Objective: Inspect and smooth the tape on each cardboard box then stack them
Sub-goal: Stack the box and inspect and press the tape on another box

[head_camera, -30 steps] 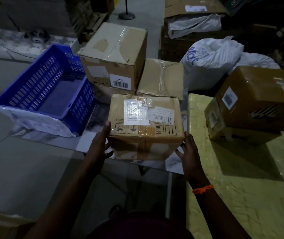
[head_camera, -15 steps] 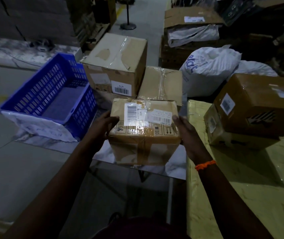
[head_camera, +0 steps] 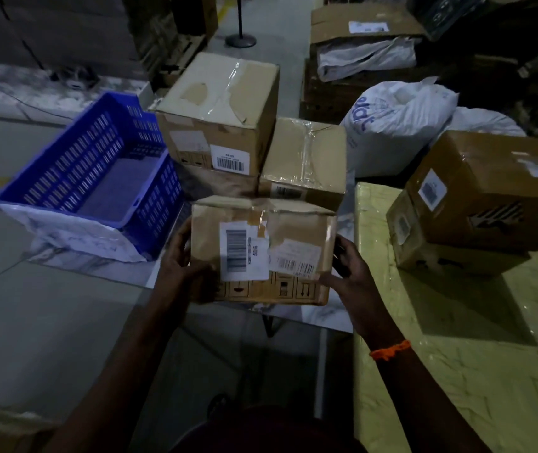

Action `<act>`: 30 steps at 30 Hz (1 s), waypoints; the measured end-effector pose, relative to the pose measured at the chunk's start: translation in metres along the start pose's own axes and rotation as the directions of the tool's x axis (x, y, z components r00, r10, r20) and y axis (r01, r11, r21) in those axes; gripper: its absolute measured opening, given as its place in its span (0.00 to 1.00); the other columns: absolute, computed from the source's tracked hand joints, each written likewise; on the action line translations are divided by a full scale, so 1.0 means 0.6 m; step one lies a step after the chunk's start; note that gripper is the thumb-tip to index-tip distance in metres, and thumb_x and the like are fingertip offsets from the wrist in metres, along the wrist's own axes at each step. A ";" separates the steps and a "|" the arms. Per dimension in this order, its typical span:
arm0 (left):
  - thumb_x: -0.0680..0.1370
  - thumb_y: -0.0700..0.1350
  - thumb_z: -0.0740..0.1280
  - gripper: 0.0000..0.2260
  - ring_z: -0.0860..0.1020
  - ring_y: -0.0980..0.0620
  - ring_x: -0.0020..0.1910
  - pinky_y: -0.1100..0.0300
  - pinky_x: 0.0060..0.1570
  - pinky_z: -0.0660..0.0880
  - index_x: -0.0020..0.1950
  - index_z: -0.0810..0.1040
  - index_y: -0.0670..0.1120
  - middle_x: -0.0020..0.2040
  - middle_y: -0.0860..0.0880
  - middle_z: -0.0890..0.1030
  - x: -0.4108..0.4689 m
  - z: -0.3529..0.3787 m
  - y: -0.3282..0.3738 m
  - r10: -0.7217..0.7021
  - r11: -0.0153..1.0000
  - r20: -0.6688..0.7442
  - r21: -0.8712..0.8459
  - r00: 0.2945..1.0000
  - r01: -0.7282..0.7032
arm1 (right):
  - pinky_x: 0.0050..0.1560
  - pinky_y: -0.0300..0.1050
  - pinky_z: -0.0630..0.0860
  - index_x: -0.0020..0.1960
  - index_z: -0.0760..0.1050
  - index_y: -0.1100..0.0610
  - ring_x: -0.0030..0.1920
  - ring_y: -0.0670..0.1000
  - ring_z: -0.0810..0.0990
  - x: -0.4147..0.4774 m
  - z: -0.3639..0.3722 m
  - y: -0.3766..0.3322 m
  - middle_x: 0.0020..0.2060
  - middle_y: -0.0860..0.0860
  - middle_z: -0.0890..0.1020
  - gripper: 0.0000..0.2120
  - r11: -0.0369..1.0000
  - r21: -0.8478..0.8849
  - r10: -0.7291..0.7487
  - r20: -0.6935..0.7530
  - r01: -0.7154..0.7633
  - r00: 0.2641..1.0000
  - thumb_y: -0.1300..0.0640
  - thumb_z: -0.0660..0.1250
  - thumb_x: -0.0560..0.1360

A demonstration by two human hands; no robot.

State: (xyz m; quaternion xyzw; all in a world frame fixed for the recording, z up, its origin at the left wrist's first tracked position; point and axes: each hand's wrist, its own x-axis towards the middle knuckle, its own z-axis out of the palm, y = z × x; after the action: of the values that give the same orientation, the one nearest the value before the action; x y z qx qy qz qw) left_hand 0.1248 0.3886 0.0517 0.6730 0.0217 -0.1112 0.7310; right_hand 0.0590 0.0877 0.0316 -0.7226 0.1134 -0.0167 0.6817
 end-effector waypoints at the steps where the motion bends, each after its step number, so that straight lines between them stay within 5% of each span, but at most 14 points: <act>1: 0.65 0.46 0.78 0.42 0.78 0.55 0.66 0.53 0.52 0.82 0.77 0.67 0.60 0.70 0.57 0.76 -0.009 -0.004 -0.005 0.000 1.000 0.015 0.015 1.000 0.000 | 0.66 0.48 0.79 0.74 0.69 0.52 0.69 0.45 0.77 -0.006 0.002 0.013 0.68 0.46 0.80 0.33 1.000 -0.002 0.006 0.000 -0.006 1.000 0.72 0.72 0.74; 4: 0.65 0.60 0.80 0.42 0.76 0.48 0.70 0.44 0.61 0.77 0.77 0.69 0.56 0.73 0.51 0.76 -0.040 -0.017 -0.029 -0.064 0.998 0.027 -0.003 0.998 0.065 | 0.65 0.52 0.79 0.72 0.71 0.54 0.70 0.49 0.78 -0.026 0.009 0.057 0.67 0.49 0.81 0.28 0.998 0.029 0.057 -0.018 -0.056 0.998 0.76 0.64 0.77; 7: 0.84 0.53 0.64 0.13 0.78 0.49 0.67 0.50 0.59 0.78 0.68 0.78 0.61 0.67 0.54 0.80 -0.065 -0.027 -0.057 -0.053 0.998 0.010 -0.016 0.999 0.053 | 0.56 0.44 0.81 0.69 0.75 0.54 0.69 0.52 0.78 -0.046 0.010 0.096 0.65 0.50 0.83 0.20 0.980 0.125 0.162 -0.044 -0.156 0.986 0.70 0.57 0.83; 10: 0.87 0.37 0.51 0.31 0.81 0.61 0.60 0.62 0.53 0.80 0.56 0.82 0.71 0.59 0.64 0.83 -0.080 -0.031 -0.080 -0.110 0.994 0.018 -0.001 0.994 0.110 | 0.59 0.45 0.81 0.69 0.74 0.53 0.67 0.50 0.80 -0.067 0.007 0.121 0.64 0.48 0.83 0.16 0.982 0.081 0.172 -0.034 -0.169 0.985 0.65 0.60 0.84; 13: 0.87 0.50 0.52 0.19 0.79 0.53 0.66 0.56 0.56 0.79 0.67 0.80 0.61 0.66 0.55 0.82 -0.089 -0.036 -0.107 -0.159 0.987 -0.002 -0.024 0.987 0.159 | 0.58 0.41 0.80 0.69 0.74 0.50 0.64 0.45 0.81 -0.074 0.009 0.120 0.62 0.42 0.83 0.20 0.979 0.025 0.204 -0.034 -0.203 0.978 0.67 0.62 0.82; 15: 0.88 0.49 0.53 0.17 0.77 0.49 0.69 0.55 0.56 0.80 0.73 0.75 0.53 0.69 0.50 0.80 -0.091 -0.042 -0.129 -0.190 0.982 -0.009 -0.013 0.982 0.190 | 0.51 0.40 0.80 0.68 0.76 0.46 0.59 0.44 0.83 -0.071 0.013 0.119 0.58 0.40 0.85 0.19 0.949 0.081 0.309 -0.066 -0.304 0.949 0.63 0.55 0.86; 23: 0.82 0.64 0.52 0.26 0.78 0.55 0.66 0.53 0.51 0.77 0.68 0.80 0.52 0.65 0.55 0.82 -0.111 -0.029 -0.158 -0.396 0.915 -0.065 -0.108 0.916 0.388 | 0.51 0.42 0.80 0.67 0.77 0.48 0.57 0.47 0.84 -0.074 0.011 0.137 0.57 0.45 0.85 0.16 0.906 0.083 0.423 -0.134 -0.415 0.896 0.55 0.53 0.87; 27: 0.84 0.62 0.53 0.23 0.80 0.56 0.63 0.51 0.52 0.77 0.65 0.81 0.52 0.62 0.54 0.84 -0.099 -0.033 -0.154 -0.410 0.911 -0.078 -0.087 0.909 0.404 | 0.45 0.38 0.81 0.65 0.79 0.53 0.54 0.46 0.85 -0.061 0.003 0.136 0.56 0.48 0.86 0.17 0.906 0.074 0.423 -0.149 -0.416 0.894 0.53 0.53 0.88; 30: 0.85 0.58 0.57 0.20 0.81 0.50 0.63 0.49 0.55 0.78 0.67 0.80 0.49 0.63 0.51 0.83 -0.071 -0.044 -0.148 -0.367 0.930 -0.076 0.004 0.927 0.368 | 0.53 0.47 0.81 0.65 0.78 0.59 0.59 0.55 0.83 -0.026 -0.004 0.120 0.58 0.55 0.84 0.15 0.913 0.054 0.407 -0.165 -0.404 0.898 0.52 0.59 0.86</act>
State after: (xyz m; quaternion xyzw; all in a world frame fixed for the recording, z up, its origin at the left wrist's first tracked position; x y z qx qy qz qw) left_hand 0.0695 0.4142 -0.0297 0.6674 0.1733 -0.2214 0.6896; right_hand 0.0331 0.0848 -0.0376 -0.6728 0.3197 0.0621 0.6643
